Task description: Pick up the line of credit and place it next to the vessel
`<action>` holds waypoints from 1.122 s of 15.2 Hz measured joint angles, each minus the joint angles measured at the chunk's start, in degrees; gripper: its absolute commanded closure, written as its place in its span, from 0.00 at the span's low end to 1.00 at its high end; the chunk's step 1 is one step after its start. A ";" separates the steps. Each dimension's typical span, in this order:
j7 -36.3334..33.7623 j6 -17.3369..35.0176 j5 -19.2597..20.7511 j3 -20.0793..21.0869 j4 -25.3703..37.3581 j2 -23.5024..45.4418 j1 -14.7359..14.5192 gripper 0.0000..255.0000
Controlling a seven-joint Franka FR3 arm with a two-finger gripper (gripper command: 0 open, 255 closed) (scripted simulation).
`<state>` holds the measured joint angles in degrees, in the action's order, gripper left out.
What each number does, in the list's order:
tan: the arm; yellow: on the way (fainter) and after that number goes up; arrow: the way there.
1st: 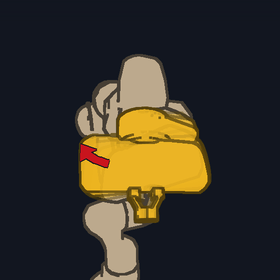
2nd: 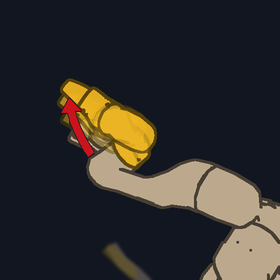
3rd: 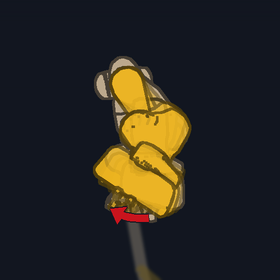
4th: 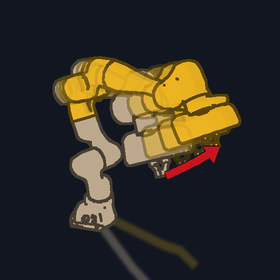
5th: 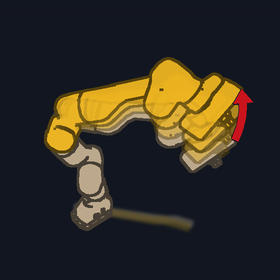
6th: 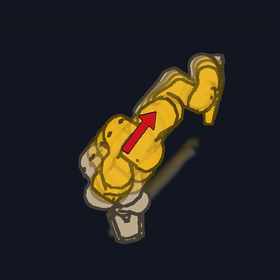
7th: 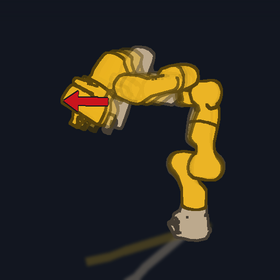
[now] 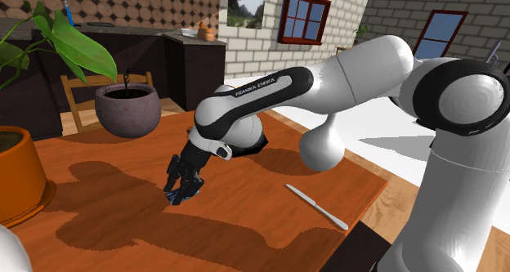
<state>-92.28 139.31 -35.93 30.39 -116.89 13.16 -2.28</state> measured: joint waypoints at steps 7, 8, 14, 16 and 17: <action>-2.51 -4.18 0.80 -0.15 1.86 -2.89 0.33 1.00; -2.85 -4.88 0.90 -0.19 2.17 -3.34 0.41 1.00; -4.77 -8.82 1.43 -0.42 4.14 -5.71 0.88 1.00; -5.53 -9.97 1.74 -0.46 5.01 -6.17 0.92 1.00; -5.97 -10.70 1.93 -0.51 5.58 -6.43 0.97 1.00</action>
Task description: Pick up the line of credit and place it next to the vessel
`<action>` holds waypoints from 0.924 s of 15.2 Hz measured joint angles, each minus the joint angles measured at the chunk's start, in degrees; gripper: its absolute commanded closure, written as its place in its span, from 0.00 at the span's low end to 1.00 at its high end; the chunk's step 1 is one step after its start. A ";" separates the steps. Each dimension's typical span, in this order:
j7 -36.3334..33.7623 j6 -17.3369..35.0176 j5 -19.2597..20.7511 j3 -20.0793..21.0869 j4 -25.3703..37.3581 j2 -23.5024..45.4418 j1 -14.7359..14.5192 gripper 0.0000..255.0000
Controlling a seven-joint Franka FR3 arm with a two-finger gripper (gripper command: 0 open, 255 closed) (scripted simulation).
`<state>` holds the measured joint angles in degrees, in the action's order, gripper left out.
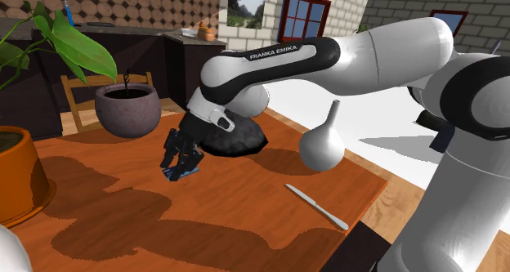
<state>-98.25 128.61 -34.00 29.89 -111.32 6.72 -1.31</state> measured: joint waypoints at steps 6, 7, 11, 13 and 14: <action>-2.04 -3.79 0.83 -0.25 2.93 -1.29 0.31 1.00; -2.30 -4.45 0.85 -0.30 3.26 -1.67 0.40 1.00; -3.73 -6.96 1.32 -0.40 5.29 -2.50 0.53 1.00; -4.29 -8.21 1.50 -0.51 6.27 -2.89 0.66 1.00; -4.77 -9.05 1.77 -0.56 7.20 -2.88 0.71 1.00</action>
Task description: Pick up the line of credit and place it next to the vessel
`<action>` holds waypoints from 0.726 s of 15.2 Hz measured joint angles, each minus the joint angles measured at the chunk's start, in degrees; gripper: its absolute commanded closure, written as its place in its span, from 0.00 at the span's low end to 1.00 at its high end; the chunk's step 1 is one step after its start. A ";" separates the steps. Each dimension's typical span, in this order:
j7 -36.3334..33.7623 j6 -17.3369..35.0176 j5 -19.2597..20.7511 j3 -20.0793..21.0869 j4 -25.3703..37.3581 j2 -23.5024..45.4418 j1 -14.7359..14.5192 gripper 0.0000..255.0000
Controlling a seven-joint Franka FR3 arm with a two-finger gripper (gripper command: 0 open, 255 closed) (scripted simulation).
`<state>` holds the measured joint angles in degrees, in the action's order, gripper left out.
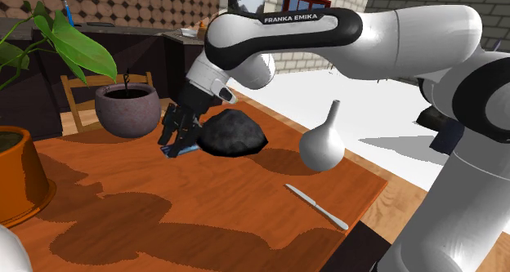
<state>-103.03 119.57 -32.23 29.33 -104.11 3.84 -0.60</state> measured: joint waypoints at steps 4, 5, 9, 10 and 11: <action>-1.56 -2.36 0.69 -0.05 2.60 -0.15 0.02 1.00; -1.80 -3.10 0.78 -0.13 3.21 -0.28 0.12 1.00; -3.33 -5.74 1.43 -0.23 6.16 -0.33 0.21 1.00; -3.83 -6.35 1.61 -0.20 6.90 -0.35 0.17 1.00; -4.12 -6.90 1.70 -0.21 7.45 -0.41 0.18 1.00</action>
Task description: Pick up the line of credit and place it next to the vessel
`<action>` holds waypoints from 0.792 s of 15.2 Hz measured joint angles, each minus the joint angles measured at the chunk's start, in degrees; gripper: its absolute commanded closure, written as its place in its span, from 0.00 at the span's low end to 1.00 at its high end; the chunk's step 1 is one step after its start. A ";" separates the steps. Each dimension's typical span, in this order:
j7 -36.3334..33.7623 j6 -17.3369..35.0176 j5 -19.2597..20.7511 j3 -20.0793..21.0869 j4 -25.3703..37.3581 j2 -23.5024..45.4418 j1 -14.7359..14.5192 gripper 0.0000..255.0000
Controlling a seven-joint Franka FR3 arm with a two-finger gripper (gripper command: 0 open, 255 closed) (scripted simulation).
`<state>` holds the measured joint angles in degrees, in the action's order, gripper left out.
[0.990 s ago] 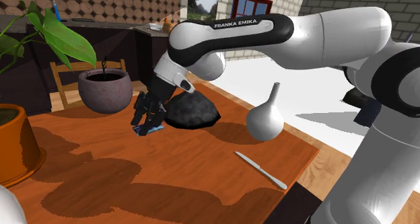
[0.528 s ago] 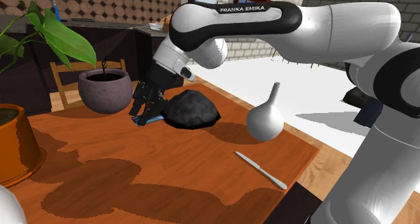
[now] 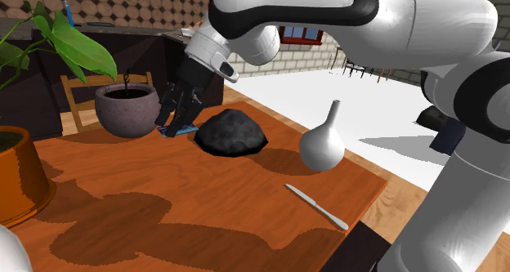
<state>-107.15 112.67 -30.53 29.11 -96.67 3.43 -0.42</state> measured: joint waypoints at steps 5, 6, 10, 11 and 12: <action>-1.93 -3.29 0.90 -0.08 4.10 0.40 0.03 1.00; -2.28 -3.96 1.00 -0.10 4.83 0.37 0.06 1.00; -3.67 -6.46 1.60 -0.14 7.97 0.75 0.07 1.00; -4.30 -7.21 1.92 -0.07 9.19 1.05 -0.04 1.00; -4.75 -7.95 2.18 -0.06 10.31 1.34 -0.08 1.00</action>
<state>-111.90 104.72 -28.35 29.05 -86.36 4.78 -0.50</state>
